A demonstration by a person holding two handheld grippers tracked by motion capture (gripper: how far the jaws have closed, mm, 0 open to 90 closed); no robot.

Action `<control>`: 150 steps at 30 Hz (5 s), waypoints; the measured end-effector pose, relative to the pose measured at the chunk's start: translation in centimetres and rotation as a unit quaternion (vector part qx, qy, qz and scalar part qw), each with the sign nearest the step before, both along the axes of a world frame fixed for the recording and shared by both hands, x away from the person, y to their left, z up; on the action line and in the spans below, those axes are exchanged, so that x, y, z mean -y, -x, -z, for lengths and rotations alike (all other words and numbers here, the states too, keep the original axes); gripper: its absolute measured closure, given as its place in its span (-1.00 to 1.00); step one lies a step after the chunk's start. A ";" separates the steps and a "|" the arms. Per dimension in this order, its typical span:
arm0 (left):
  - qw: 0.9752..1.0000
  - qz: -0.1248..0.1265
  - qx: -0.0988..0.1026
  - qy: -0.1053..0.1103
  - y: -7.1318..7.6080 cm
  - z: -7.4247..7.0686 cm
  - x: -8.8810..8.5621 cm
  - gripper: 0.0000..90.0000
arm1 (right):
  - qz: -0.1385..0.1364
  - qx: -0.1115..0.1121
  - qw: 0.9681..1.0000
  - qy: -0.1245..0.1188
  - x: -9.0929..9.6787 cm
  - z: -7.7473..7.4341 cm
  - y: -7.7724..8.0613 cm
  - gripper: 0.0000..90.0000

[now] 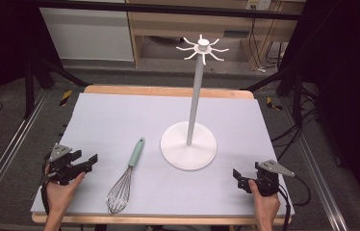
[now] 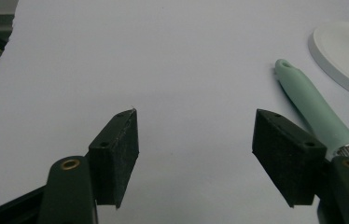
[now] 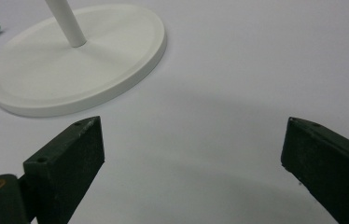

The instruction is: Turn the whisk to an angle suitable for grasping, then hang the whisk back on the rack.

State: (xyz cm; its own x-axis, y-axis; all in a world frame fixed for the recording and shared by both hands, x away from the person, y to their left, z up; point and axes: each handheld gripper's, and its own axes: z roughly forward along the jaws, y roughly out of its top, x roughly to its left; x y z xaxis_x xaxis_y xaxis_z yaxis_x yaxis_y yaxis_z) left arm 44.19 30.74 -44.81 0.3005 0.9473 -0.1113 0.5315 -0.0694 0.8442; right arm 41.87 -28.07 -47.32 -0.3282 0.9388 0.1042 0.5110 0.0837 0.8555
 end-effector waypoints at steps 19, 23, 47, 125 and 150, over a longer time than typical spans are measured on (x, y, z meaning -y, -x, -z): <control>0.998 0.056 0.008 -0.008 1.2 -2.2 3.1 -0.24 | -0.006 0.007 1.000 0.019 -1.7 -0.2 0.1 -0.91; 0.998 0.067 0.007 -0.010 1.3 -2.6 3.8 -0.24 | -0.001 0.012 1.000 0.028 -1.9 -0.3 0.1 -0.91; 0.992 0.119 0.009 -0.035 1.0 -4.1 7.5 -0.24 | -0.004 0.015 0.999 0.033 -2.4 -0.1 -0.1 -0.91; 0.973 0.130 -0.134 -0.138 -4.3 -1.0 12.9 -0.09 | 0.002 -0.008 0.998 0.055 -2.5 0.2 -0.5 -0.90; 0.964 0.120 -0.182 -0.150 -4.7 1.0 14.1 0.27 | 0.005 -0.016 0.998 0.055 -2.5 0.2 -0.6 -0.90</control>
